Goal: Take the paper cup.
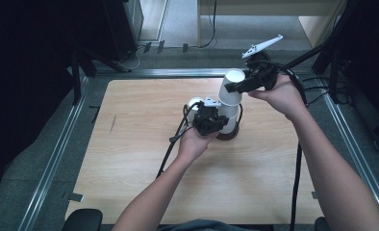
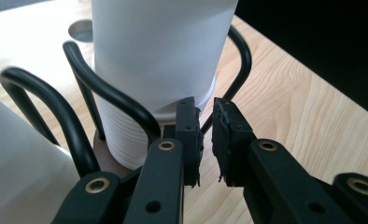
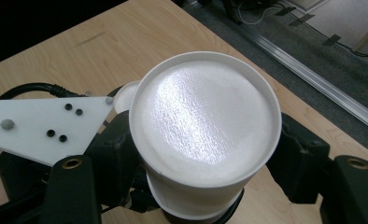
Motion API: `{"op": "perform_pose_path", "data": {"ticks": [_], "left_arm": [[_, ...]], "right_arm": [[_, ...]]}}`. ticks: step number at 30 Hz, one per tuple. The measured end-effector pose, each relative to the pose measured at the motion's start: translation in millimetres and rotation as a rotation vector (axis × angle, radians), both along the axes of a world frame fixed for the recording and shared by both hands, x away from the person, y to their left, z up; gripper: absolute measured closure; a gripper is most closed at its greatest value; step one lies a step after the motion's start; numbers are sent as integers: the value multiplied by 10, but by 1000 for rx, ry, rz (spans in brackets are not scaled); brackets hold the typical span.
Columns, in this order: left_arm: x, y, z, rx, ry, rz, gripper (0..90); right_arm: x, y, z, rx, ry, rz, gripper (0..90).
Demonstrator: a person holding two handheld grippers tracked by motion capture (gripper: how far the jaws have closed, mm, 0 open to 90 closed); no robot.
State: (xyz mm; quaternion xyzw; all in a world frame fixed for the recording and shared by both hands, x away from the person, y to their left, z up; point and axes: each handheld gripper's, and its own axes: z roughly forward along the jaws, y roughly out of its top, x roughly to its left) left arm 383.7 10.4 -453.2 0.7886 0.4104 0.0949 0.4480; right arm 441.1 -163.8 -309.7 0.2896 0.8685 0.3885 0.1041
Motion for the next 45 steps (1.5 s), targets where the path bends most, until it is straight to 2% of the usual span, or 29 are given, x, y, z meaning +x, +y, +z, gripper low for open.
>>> {"op": "perform_pose_path", "data": {"ticks": [4, 7, 13, 14, 18, 19, 23, 25, 26, 30, 33, 35, 36, 41, 43, 45], "left_arm": [[9, 7, -12, 8, 11, -2, 800], [-2, 7, -8, 9, 9, -9, 796], [-27, 23, 15, 9, 10, -33, 768], [-53, 44, 28, 2, 9, -64, 717], [-105, 80, 58, 5, -2, -97, 646], [-132, 125, 78, -1, 8, -117, 634], [-170, 200, 94, 9, 21, -144, 565], [-191, 256, 94, 23, 27, -158, 547], [-198, 321, 92, 11, 47, -174, 513], [-215, 416, 92, -5, 62, -197, 477], [-250, 530, 100, -6, 53, -211, 463], [-262, 558, 106, -9, 50, -217, 459], [-277, 591, 118, -6, 42, -230, 450], [-325, 637, 142, -14, 34, -264, 428], [-335, 649, 143, 2, 16, -301, 425], [-331, 652, 140, 14, 15, -306, 426]], "right_arm": [[-36, -31, 114, 15, -21, -2, 320], [-54, -52, 151, 5, -26, -5, 320], [-104, -139, 208, 21, -17, -4, 320], [-147, -179, 234, 15, -23, -2, 321], [-234, -242, 259, 15, -28, 11, 321], [-307, -283, 262, 22, -22, 17, 321], [-401, -314, 250, 22, -24, 28, 321], [-464, -323, 230, 18, -23, 39, 320], [-518, -324, 192, 13, -22, 51, 320], [-578, -325, 112, 7, -15, 64, 319], [-659, -332, -4, 7, -1, 84, 319], [-673, -335, -24, 5, 0, 92, 320], [-726, -338, -90, 3, 7, 103, 320], [-790, -341, -221, 5, 20, 110, 320], [-834, -339, -326, 16, 31, 115, 320], [-842, -335, -351, 16, 32, 121, 321]]}}
